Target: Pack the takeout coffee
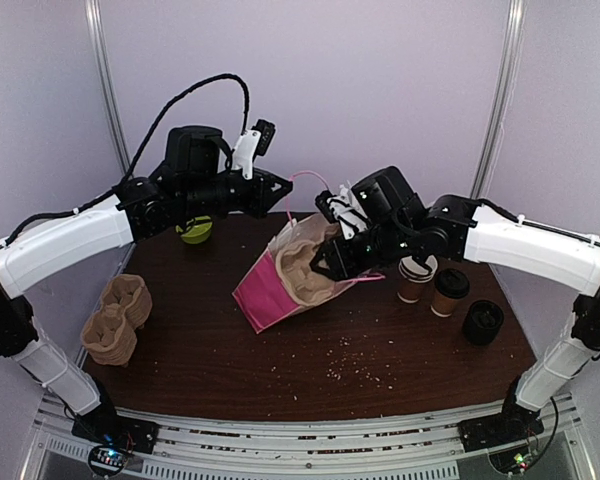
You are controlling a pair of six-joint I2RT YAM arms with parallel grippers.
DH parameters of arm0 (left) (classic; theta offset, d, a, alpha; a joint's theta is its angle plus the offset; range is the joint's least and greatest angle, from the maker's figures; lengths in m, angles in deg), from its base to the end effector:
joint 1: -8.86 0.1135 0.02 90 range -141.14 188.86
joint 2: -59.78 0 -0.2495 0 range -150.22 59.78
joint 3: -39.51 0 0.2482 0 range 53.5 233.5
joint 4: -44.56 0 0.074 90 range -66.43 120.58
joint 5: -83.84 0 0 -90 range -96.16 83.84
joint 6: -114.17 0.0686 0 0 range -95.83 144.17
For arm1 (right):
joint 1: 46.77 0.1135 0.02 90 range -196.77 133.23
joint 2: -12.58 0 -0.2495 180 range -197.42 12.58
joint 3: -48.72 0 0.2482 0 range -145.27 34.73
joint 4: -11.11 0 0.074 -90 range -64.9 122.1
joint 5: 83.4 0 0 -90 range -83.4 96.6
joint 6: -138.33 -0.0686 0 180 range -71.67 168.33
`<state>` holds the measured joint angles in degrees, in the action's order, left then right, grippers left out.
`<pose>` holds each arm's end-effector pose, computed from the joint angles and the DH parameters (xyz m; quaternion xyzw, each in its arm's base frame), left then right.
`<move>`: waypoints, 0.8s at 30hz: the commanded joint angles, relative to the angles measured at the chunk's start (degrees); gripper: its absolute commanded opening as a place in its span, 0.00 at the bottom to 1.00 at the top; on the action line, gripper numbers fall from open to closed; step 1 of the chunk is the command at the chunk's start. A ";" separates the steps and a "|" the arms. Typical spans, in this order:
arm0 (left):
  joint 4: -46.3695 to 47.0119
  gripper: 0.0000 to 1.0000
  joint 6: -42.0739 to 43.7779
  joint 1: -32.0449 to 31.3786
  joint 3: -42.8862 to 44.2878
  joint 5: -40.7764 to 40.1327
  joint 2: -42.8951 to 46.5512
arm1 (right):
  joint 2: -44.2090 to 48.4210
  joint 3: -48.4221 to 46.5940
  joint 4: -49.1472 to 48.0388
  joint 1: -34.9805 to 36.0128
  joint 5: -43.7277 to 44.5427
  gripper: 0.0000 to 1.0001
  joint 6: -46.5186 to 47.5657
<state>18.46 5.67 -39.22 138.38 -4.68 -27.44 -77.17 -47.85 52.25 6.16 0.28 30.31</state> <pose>0.2586 -0.2907 0.3772 0.2094 0.7622 -0.3447 0.5064 0.2247 0.3100 0.3123 -0.2894 0.8345 0.3103 0.3514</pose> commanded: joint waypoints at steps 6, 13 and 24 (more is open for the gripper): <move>3.66 0.00 -2.53 -0.14 -0.79 6.16 3.15 | -1.67 -2.29 1.22 -0.29 8.08 0.43 0.53; 4.74 0.00 -3.91 -0.21 -2.22 7.51 4.13 | -0.99 -1.25 -1.75 -0.29 12.26 0.42 0.45; 5.21 0.00 -5.15 -0.18 -3.85 9.47 3.99 | 1.69 0.23 -4.23 -0.70 16.72 0.42 -0.60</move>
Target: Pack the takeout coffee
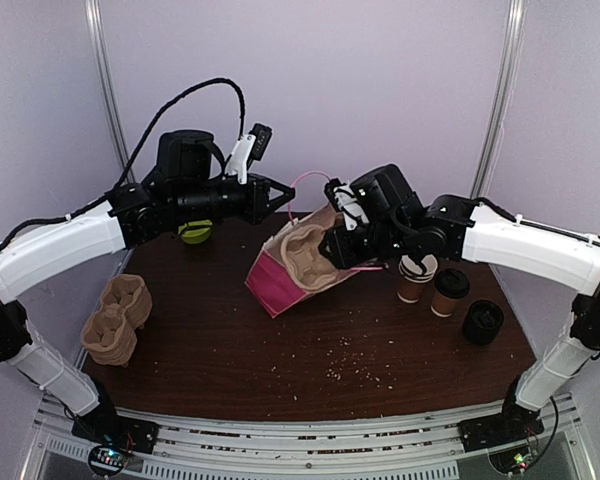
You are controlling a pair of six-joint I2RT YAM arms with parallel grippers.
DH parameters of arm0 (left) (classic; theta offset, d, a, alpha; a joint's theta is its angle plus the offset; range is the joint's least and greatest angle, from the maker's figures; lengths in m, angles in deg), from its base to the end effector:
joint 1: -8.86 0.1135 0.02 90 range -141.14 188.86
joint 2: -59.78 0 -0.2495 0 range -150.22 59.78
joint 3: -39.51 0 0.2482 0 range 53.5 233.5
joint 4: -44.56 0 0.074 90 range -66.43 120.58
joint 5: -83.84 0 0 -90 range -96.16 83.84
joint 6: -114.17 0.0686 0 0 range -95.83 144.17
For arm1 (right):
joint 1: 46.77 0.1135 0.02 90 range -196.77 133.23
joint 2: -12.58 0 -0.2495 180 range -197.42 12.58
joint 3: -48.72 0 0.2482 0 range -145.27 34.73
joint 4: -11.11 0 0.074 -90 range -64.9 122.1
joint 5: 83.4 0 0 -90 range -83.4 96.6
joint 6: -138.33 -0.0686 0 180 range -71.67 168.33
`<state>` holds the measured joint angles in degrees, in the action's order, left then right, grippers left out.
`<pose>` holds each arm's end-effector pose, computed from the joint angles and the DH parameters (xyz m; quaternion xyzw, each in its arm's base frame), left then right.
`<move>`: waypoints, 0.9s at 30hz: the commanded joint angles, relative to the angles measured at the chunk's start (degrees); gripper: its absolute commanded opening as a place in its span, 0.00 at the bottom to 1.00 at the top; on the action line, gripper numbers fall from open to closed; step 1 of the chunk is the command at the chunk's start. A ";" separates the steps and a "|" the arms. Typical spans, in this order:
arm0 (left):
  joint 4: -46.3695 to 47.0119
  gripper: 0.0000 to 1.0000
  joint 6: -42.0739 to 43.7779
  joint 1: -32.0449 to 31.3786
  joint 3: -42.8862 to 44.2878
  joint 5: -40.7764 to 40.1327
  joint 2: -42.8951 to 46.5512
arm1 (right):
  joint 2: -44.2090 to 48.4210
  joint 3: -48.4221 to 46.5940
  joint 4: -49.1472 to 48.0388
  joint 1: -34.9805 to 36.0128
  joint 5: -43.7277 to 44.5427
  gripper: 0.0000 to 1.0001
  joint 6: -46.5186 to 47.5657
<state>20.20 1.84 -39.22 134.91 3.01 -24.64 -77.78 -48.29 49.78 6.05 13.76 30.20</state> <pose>0.2439 -0.2880 0.3763 0.2226 0.7515 -0.4075 0.4687 0.2416 0.3044 0.3164 -0.2314 0.8423 0.2362 0.4256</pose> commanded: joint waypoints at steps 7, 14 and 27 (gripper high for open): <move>3.87 0.00 -1.65 -0.25 -0.52 2.23 1.45 | 3.96 2.44 -3.48 -1.10 4.79 0.42 -1.54; 4.56 0.00 -3.30 -0.18 0.43 3.30 1.02 | 3.37 3.30 -2.71 -1.22 5.18 0.42 -0.90; 4.79 0.00 -3.91 -0.18 -0.22 4.12 0.68 | 6.13 6.34 -6.41 -3.72 3.97 0.42 -3.38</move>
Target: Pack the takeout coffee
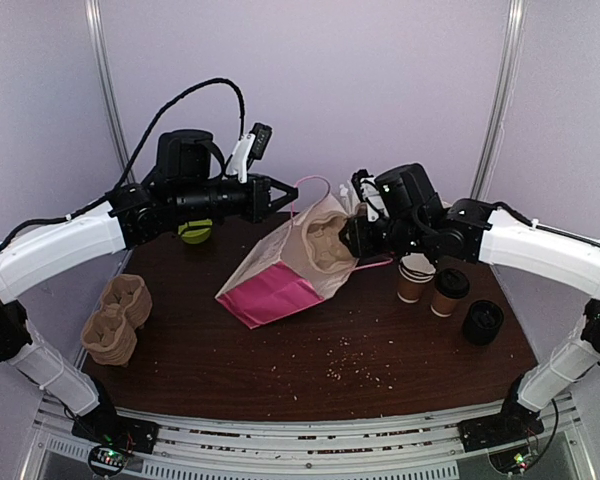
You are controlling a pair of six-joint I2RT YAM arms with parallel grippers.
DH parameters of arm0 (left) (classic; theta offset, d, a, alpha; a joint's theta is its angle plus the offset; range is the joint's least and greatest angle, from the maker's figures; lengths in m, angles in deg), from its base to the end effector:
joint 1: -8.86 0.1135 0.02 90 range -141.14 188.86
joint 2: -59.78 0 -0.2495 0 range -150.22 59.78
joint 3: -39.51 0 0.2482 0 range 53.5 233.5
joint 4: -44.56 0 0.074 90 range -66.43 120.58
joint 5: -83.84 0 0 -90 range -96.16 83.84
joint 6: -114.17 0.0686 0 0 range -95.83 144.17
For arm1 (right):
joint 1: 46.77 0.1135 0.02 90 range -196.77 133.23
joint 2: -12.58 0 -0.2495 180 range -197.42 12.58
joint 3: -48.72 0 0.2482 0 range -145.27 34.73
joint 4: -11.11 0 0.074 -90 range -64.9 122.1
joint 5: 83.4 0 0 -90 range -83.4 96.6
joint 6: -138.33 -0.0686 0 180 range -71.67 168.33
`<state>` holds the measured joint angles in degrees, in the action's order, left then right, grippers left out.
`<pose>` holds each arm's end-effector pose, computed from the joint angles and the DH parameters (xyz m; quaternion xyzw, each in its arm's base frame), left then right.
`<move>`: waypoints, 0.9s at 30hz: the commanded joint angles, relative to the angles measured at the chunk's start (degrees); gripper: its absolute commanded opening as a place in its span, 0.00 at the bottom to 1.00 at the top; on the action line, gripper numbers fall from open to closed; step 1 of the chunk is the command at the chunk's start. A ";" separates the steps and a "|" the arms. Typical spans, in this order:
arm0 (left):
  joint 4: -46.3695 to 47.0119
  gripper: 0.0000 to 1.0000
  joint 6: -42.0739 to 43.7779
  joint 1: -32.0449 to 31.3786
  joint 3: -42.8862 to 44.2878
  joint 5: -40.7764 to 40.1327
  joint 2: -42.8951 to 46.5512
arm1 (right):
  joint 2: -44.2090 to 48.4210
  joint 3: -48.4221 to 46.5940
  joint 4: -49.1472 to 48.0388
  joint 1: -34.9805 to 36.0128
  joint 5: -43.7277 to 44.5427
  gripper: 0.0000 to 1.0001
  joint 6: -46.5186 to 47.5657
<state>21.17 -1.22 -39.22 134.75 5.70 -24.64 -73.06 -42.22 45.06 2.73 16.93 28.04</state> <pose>0.2416 -0.2901 0.3777 0.2160 0.7482 -0.4367 0.4503 0.2512 0.2751 0.3174 -0.1715 0.8405 0.2272 0.4610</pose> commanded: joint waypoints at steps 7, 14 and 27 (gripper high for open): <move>4.54 0.00 -2.20 -0.29 1.04 2.96 -0.18 | 0.87 0.18 -2.04 -0.38 0.28 0.42 -0.49; 5.10 0.00 -6.24 -0.33 1.97 2.79 -1.47 | 0.13 -1.52 0.36 0.94 -1.84 0.41 3.47; 8.07 0.00 -12.03 -0.32 2.44 3.72 -1.96 | 0.67 -8.53 10.73 5.60 2.74 0.41 14.79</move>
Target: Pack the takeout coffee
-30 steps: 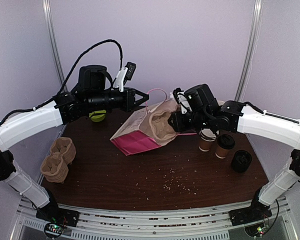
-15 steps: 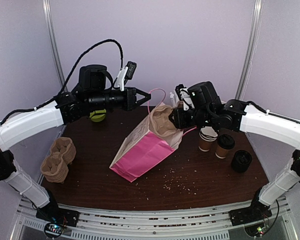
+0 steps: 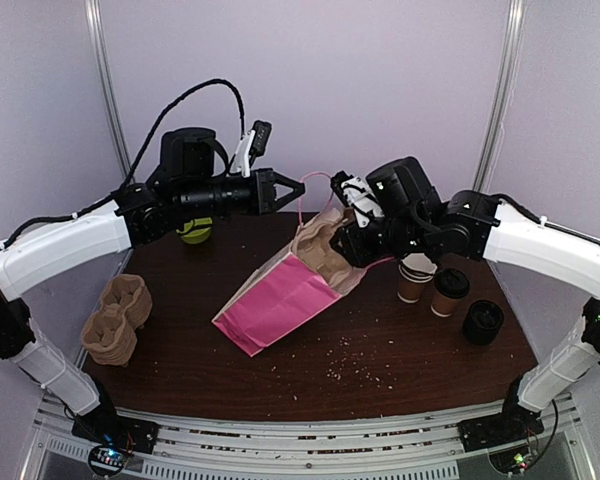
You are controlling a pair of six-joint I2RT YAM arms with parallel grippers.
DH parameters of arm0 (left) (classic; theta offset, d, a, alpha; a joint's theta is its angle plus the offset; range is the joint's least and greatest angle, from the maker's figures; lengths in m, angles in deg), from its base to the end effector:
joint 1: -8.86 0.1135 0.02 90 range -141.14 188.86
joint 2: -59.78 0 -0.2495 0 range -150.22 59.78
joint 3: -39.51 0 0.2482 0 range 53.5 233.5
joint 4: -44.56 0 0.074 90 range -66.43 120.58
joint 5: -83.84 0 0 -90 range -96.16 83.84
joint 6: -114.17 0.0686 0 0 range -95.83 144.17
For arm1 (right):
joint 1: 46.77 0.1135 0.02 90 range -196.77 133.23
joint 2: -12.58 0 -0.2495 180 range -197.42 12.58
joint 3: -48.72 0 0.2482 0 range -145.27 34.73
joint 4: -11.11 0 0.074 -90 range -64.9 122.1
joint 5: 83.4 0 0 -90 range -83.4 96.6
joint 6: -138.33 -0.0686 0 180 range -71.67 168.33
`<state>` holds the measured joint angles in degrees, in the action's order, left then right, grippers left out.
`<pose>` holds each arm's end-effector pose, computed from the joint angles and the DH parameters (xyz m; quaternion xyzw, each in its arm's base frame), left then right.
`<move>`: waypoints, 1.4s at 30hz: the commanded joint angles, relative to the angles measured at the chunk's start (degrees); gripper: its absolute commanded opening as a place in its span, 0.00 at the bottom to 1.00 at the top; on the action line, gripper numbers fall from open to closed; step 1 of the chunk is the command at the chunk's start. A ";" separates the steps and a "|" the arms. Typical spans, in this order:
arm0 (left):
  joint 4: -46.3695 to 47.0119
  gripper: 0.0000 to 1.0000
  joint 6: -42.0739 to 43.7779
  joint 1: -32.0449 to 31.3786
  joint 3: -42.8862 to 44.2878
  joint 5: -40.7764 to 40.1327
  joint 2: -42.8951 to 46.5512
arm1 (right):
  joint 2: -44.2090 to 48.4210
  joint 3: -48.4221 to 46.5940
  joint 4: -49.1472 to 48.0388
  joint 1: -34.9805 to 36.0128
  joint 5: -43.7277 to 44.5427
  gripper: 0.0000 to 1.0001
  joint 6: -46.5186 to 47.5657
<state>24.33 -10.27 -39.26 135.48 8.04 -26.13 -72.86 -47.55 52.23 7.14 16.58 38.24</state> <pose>0.2444 -0.2978 0.3809 0.1694 0.7463 -0.4913 0.4160 0.2253 0.2889 0.3374 -0.2822 0.8178 0.1988 0.4605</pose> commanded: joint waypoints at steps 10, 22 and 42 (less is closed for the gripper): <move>10.35 0.00 -9.73 -0.78 -1.27 2.94 1.53 | -0.78 -3.56 3.37 2.74 2.17 0.41 4.77; 17.76 0.00 -17.24 -1.54 -10.85 -0.82 4.09 | 0.83 2.83 -3.15 3.33 -9.01 0.42 -3.67; 33.99 0.00 -30.93 -7.44 -13.09 -3.73 3.14 | 3.00 -9.59 18.91 3.31 -3.06 0.42 -0.84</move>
<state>50.61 -38.13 -45.53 122.08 5.18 -23.04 -71.03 -54.96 64.12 10.16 11.25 36.61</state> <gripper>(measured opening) 0.007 0.423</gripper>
